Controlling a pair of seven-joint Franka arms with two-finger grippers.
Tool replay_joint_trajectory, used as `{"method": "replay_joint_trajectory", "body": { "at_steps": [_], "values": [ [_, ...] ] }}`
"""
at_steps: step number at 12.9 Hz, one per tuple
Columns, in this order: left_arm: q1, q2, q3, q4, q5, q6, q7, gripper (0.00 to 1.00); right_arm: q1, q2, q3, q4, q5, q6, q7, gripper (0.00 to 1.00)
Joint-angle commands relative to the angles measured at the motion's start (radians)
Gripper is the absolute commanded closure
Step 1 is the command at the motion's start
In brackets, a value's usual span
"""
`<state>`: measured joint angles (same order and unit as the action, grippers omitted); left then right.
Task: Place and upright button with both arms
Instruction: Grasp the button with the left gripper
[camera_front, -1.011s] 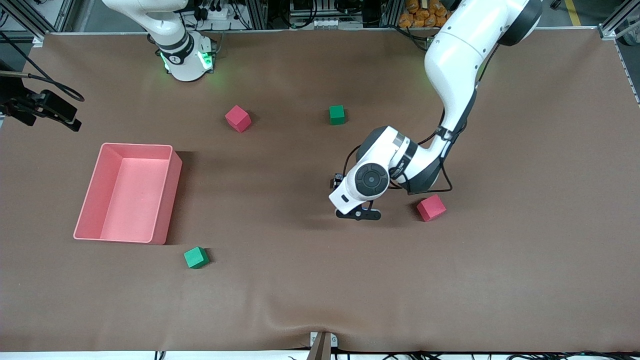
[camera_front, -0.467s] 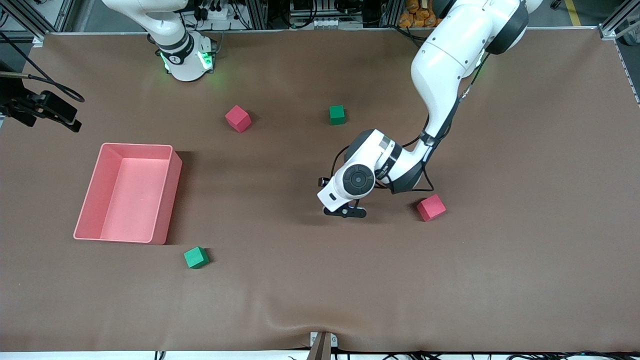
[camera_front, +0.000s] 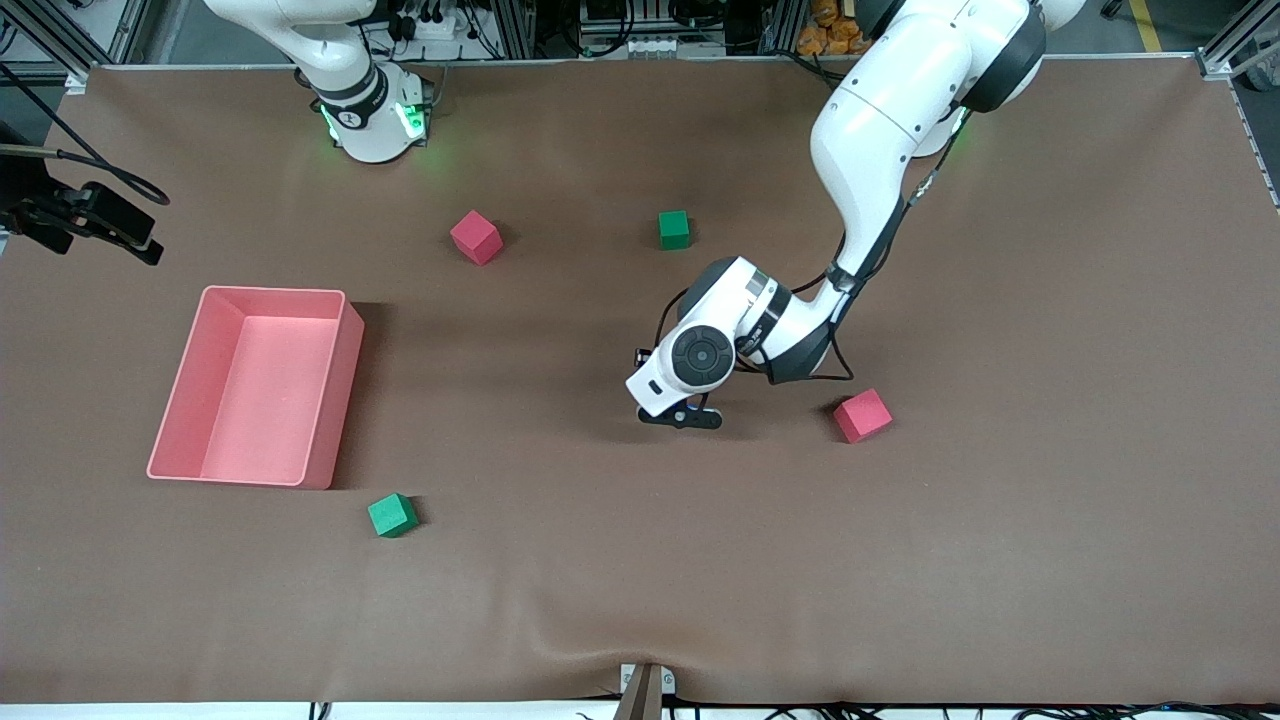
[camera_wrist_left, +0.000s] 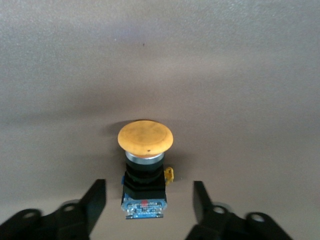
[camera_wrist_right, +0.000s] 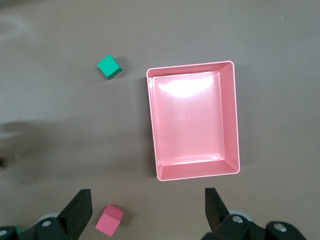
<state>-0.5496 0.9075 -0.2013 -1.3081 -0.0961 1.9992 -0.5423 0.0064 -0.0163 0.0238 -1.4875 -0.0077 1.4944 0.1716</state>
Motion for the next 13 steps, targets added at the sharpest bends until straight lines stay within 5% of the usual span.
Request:
{"method": "replay_joint_trajectory", "body": {
  "at_steps": [1,3,8,13],
  "values": [
    [-0.023,0.016,0.01,0.021,-0.014,-0.002,-0.007,0.38,-0.019,0.012,0.013,0.023,0.003,-0.003,-0.011,0.0],
    [-0.023,0.018,0.013,0.021,-0.011,-0.003,-0.019,0.43,-0.02,0.013,0.013,0.023,0.003,-0.003,-0.011,0.0],
    [-0.023,0.018,0.017,0.02,-0.008,-0.004,-0.022,1.0,-0.022,0.012,0.013,0.023,0.003,-0.003,-0.011,0.0],
    [-0.023,-0.019,0.025,0.018,0.002,-0.014,-0.042,1.0,-0.022,0.013,0.013,0.023,0.003,-0.003,-0.011,0.0]
  ]
}}
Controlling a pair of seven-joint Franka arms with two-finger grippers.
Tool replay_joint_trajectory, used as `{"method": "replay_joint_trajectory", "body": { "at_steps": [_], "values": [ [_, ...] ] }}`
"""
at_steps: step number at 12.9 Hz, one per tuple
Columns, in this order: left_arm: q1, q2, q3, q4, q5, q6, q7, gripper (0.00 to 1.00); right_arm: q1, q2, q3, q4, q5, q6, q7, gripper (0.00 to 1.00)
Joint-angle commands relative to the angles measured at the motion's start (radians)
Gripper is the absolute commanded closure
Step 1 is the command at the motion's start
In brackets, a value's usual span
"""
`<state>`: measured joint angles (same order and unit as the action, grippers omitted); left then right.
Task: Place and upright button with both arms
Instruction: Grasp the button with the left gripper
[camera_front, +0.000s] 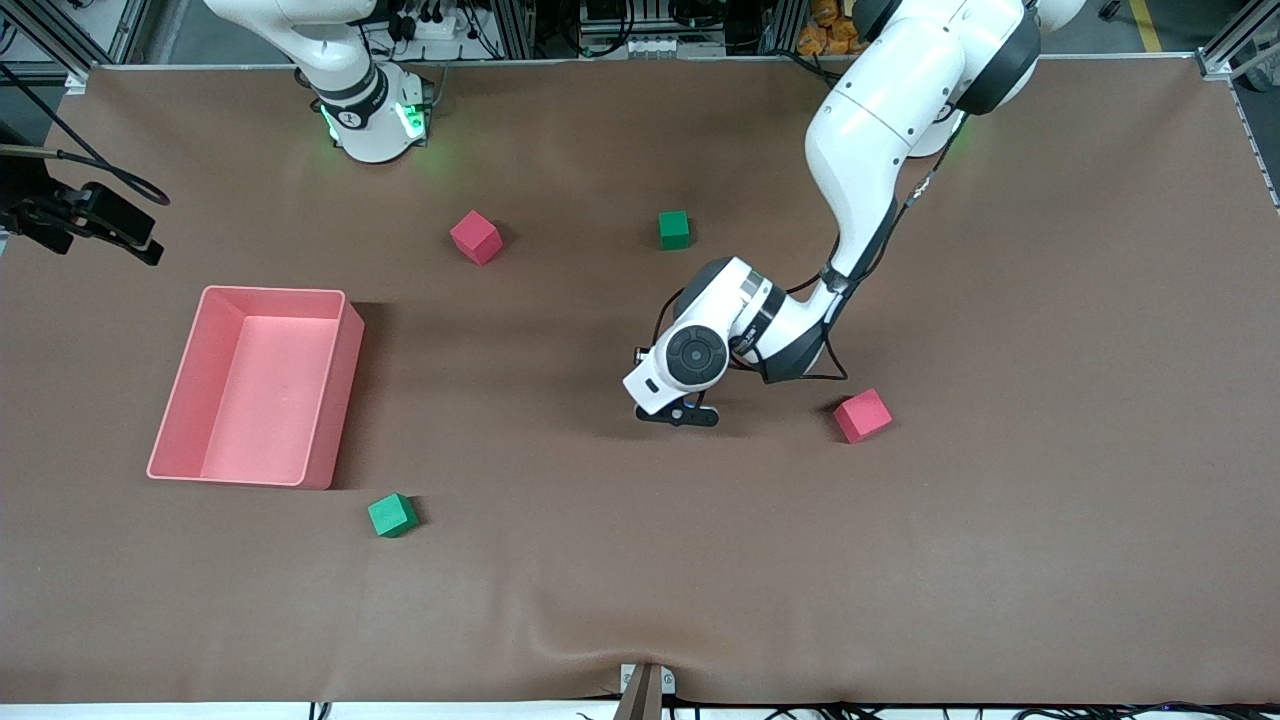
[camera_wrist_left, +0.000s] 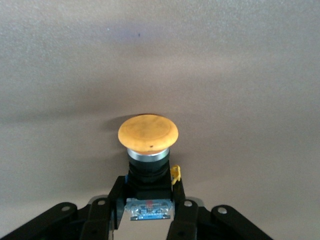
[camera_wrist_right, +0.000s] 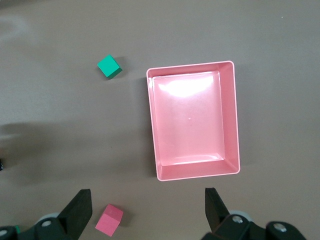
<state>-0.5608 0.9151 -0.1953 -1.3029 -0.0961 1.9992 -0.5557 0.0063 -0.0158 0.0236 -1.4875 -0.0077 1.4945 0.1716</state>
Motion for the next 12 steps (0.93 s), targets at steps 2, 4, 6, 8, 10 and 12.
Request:
{"method": "replay_joint_trajectory", "body": {
  "at_steps": [2,4,6,8,10,12],
  "values": [
    [-0.005,-0.067,0.017,0.016,0.059,-0.014,-0.05,1.0,-0.022,0.013,0.013,0.023,0.005,-0.003,-0.011,0.0],
    [-0.01,-0.097,0.02,0.02,0.082,-0.011,-0.12,1.0,-0.025,0.013,0.013,0.023,0.02,-0.003,-0.011,0.0],
    [-0.01,-0.139,0.019,0.02,0.156,-0.005,-0.191,1.0,-0.032,0.013,0.013,0.021,0.022,-0.003,-0.011,0.0],
    [-0.008,-0.171,0.02,0.022,0.183,0.001,-0.233,1.0,-0.034,0.013,0.013,0.021,0.022,-0.003,-0.011,0.0],
    [-0.011,-0.215,0.019,0.019,0.217,0.033,-0.306,1.0,-0.034,0.013,0.013,0.021,0.022,-0.003,-0.011,0.0],
    [-0.036,-0.225,0.019,0.02,0.298,0.039,-0.477,1.0,-0.035,0.013,0.013,0.021,0.023,-0.003,-0.011,0.0]
  ]
}}
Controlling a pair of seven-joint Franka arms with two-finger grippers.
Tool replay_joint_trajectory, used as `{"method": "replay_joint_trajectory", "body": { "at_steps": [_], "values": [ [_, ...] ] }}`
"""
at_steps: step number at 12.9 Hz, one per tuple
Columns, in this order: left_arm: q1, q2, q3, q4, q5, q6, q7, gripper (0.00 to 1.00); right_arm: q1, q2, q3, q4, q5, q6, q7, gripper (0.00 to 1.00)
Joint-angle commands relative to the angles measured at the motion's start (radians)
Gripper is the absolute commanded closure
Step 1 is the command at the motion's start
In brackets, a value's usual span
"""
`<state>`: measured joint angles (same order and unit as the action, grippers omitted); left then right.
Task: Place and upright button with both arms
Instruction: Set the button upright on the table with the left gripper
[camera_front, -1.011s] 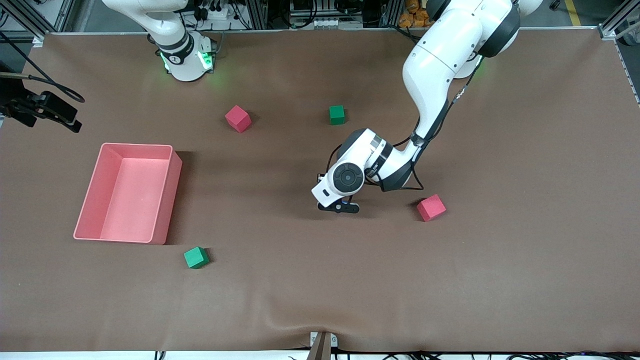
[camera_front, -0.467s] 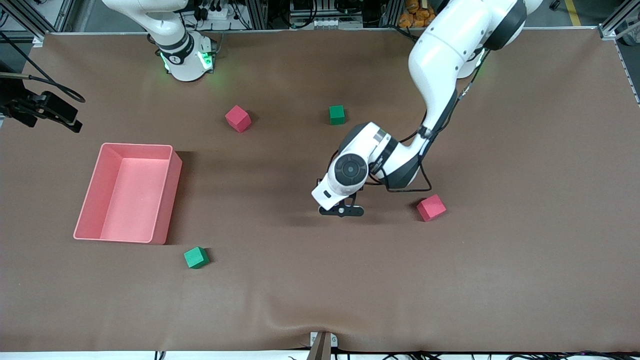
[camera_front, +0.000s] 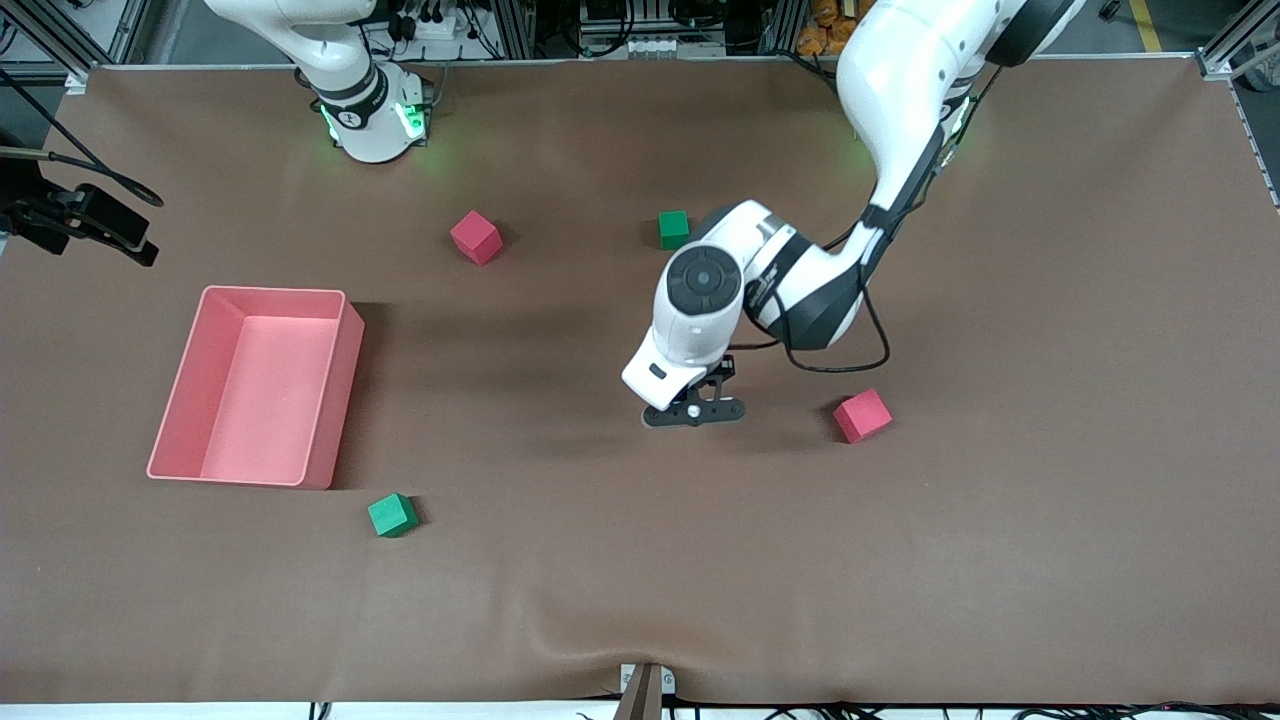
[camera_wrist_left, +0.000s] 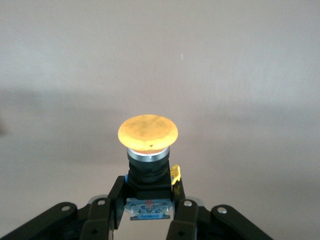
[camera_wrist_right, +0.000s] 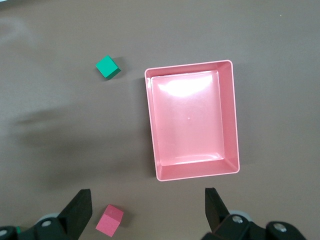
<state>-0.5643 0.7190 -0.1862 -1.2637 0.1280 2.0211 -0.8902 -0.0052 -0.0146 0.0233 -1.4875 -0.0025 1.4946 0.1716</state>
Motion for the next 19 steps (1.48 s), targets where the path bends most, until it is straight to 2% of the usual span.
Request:
{"method": "replay_joint_trajectory", "body": {
  "at_steps": [1,7,9,12,15,19],
  "values": [
    [-0.046,-0.029,0.01,-0.019,0.141,0.021,-0.236,1.0,-0.024,0.012,0.014,0.021,0.018,-0.004,-0.011,0.0],
    [-0.149,0.039,0.007,-0.042,0.581,0.042,-0.793,1.0,-0.025,0.012,0.014,0.018,0.018,-0.004,-0.011,0.0],
    [-0.187,0.071,0.007,-0.045,0.659,0.044,-0.907,1.0,-0.024,0.012,0.014,0.018,0.018,-0.004,-0.011,0.0],
    [-0.273,0.175,0.007,-0.045,0.937,0.037,-1.129,1.0,-0.025,0.012,0.014,0.018,0.019,-0.004,-0.011,0.0],
    [-0.327,0.25,0.008,-0.046,1.057,-0.025,-1.26,1.0,-0.048,0.012,0.014,0.016,0.055,-0.004,-0.011,0.0],
    [-0.364,0.309,0.013,-0.048,1.289,-0.042,-1.513,1.0,-0.05,0.012,0.012,0.016,0.059,-0.004,-0.011,0.0]
  ]
}}
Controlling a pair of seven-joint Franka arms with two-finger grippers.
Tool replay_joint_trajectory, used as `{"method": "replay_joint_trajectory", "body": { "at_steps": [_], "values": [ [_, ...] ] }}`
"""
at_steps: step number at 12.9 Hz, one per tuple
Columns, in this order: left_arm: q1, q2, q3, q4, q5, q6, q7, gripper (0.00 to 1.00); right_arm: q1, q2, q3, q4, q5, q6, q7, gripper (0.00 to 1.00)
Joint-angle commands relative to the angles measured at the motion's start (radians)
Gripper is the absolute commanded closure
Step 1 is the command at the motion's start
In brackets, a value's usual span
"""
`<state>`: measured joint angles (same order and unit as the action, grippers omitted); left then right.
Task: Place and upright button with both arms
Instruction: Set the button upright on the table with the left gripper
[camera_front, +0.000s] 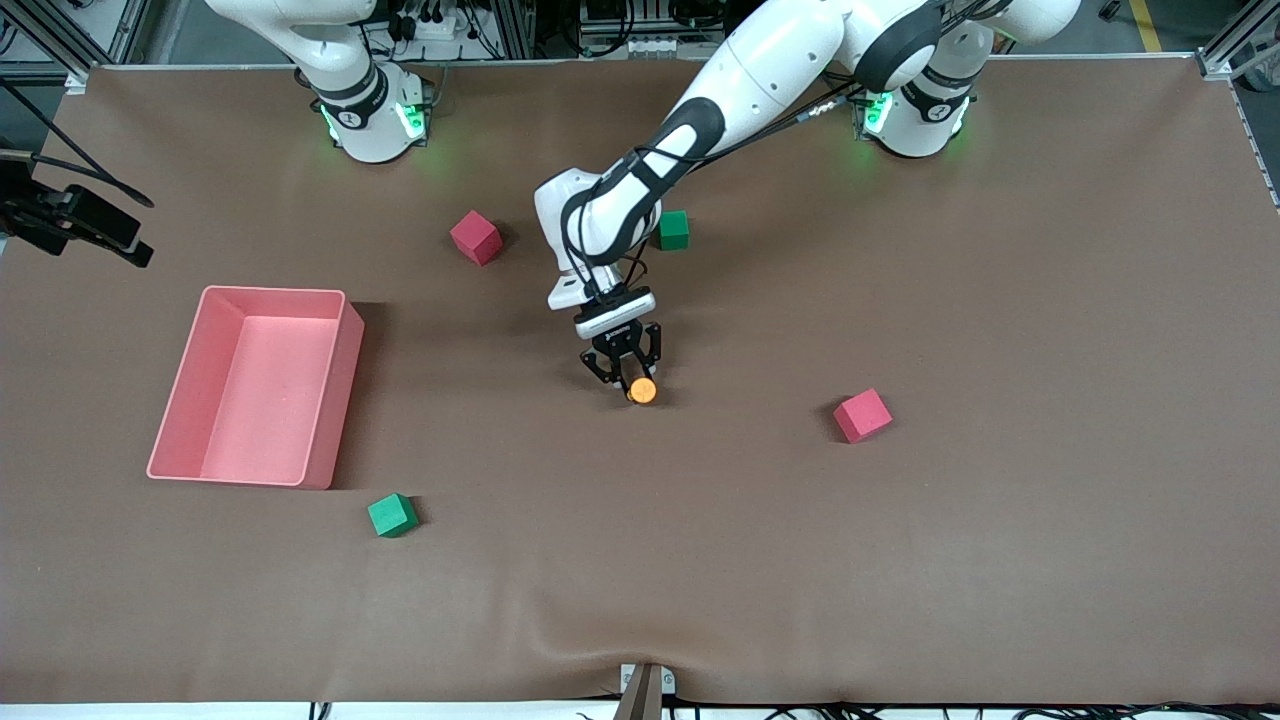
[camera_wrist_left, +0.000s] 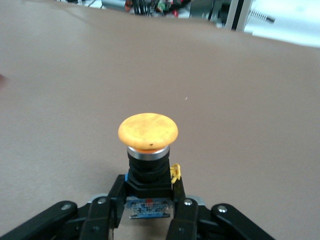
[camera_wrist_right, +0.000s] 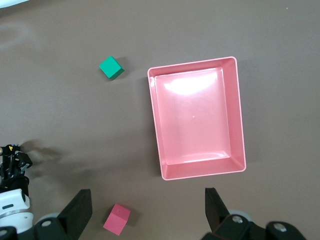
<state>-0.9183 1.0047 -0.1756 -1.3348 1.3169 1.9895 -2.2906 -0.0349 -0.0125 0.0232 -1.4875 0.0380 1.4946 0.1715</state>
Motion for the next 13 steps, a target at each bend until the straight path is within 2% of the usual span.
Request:
{"method": "replay_joint_trajectory", "body": {
  "at_steps": [1,4,7,10,13],
  "values": [
    [-0.011,0.021,0.002,0.014,0.12,-0.011,-0.142,1.0,-0.02,0.009,0.012,0.016,0.019,-0.004,-0.012,0.0],
    [-0.025,0.026,0.004,0.008,0.153,-0.011,-0.171,1.0,-0.02,0.009,0.012,0.016,0.02,-0.004,-0.01,0.0],
    [-0.021,0.04,0.004,-0.014,0.289,-0.011,-0.237,1.0,-0.02,0.009,0.012,0.016,0.019,-0.004,-0.01,0.0],
    [-0.022,0.057,0.017,-0.015,0.315,-0.011,-0.242,1.0,-0.02,0.009,0.012,0.016,0.02,-0.004,-0.01,0.0],
    [-0.024,0.077,0.033,-0.021,0.39,-0.011,-0.241,1.0,-0.02,0.009,0.012,0.016,0.02,-0.004,-0.012,0.0]
  ]
}}
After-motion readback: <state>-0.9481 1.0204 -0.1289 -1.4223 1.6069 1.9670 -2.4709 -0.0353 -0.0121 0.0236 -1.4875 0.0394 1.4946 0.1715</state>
